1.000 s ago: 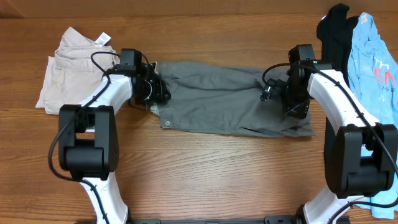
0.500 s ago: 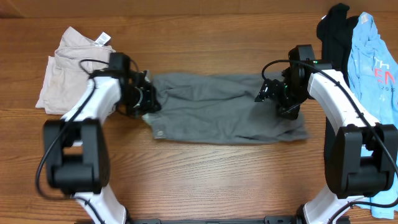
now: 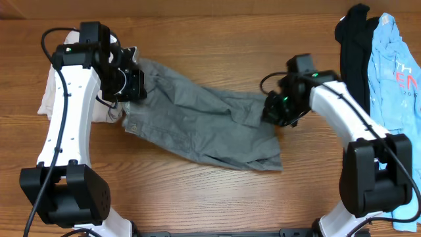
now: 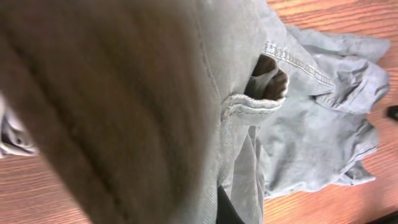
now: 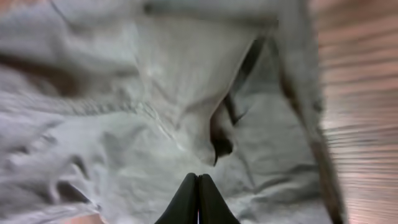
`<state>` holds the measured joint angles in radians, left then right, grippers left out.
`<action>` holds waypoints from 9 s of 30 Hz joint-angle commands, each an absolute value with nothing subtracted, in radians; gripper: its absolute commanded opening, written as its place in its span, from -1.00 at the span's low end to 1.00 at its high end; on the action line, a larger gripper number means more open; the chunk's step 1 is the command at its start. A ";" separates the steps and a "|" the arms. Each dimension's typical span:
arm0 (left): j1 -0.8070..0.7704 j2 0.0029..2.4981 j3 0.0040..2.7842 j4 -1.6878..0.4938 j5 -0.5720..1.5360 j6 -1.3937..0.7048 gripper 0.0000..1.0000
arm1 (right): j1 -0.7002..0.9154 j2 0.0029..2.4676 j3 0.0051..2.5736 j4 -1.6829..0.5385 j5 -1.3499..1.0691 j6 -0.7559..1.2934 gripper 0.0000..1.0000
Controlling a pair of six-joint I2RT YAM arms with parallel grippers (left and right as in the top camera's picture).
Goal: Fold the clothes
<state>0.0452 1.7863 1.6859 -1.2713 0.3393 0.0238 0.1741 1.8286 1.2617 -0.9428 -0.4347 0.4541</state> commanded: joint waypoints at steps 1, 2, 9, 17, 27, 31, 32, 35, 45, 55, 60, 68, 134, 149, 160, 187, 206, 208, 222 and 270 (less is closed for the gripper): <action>0.045 1.763 1.731 -1.283 0.340 0.049 -0.92 | 0.197 1.797 1.156 -0.864 -0.485 0.505 -0.92; 0.045 1.763 1.731 -1.283 0.340 0.049 -0.92 | 0.200 1.797 1.121 -0.833 -0.484 0.526 -0.92; -0.057 1.763 1.731 -1.299 0.352 0.090 -0.92 | 0.201 1.797 0.929 -0.607 -0.449 0.621 -0.92; -0.275 1.798 1.729 -1.270 0.348 0.015 -0.91 | 0.200 1.797 0.904 -0.558 -0.448 0.659 -0.92; -0.488 1.971 1.729 -1.108 0.419 -0.159 -0.92 | 0.200 1.797 0.904 -0.562 -0.449 0.659 -0.92; -0.516 2.017 1.729 -1.025 0.526 -0.242 -0.92 | 0.200 1.797 0.904 -0.561 -0.447 0.659 -0.92; -0.522 2.024 1.729 -1.010 0.543 -0.252 -0.92 | 0.200 1.797 0.904 -0.560 -0.447 0.659 -0.92; -0.550 2.051 1.729 -0.962 0.583 -0.294 -0.92 | 0.200 1.797 0.904 -0.554 -0.447 0.659 -0.92; -0.575 2.090 1.729 -0.935 0.592 -0.323 -0.38 | 0.102 1.685 1.038 -0.638 -0.509 0.648 -0.46; -0.579 2.090 1.729 -0.931 0.623 -0.318 0.75 | -0.197 1.445 1.220 -0.871 -0.519 0.558 0.25; -0.619 2.087 1.729 -1.058 0.458 -0.219 0.76 | -0.279 1.435 1.221 -0.970 -0.517 0.434 0.29; -0.682 2.087 1.729 -1.163 0.307 -0.210 -0.91 | -0.316 1.435 1.221 -1.005 -0.511 0.388 0.29; -0.590 2.324 1.928 -1.035 -0.368 -0.326 0.84 | -0.316 1.436 1.218 -1.022 -0.434 0.358 0.42; -0.678 2.321 2.178 -1.208 -0.481 -0.207 0.81 | -0.316 1.436 1.217 -1.014 -0.434 0.344 0.44; -0.508 2.335 2.179 -1.132 -0.099 -0.019 0.83 | -0.316 1.436 1.217 -1.042 -0.401 0.325 0.52; -0.500 2.335 1.904 -1.029 -0.002 -0.023 0.74 | -0.316 1.436 1.217 -1.054 -0.402 0.325 0.52; -0.542 2.335 1.646 -0.728 -0.053 -0.023 -0.70 | -0.316 1.436 1.217 -1.054 -0.402 0.324 0.53; -0.543 2.333 1.649 -0.730 -0.056 -0.023 -0.82 | -0.316 1.436 1.217 -1.053 -0.402 0.325 0.52; -0.469 2.144 2.101 -1.122 -0.107 0.048 -0.92 | -0.316 1.436 1.217 -1.054 -0.402 0.324 0.52; 0.326 2.282 2.613 -1.314 -0.149 0.110 -0.92 | -0.315 1.436 1.217 -1.158 -0.419 0.325 0.53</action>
<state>0.3546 2.1956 2.5866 -1.2953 -0.2264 0.0834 -0.3141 1.4418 1.2060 -1.1614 -0.4152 0.3355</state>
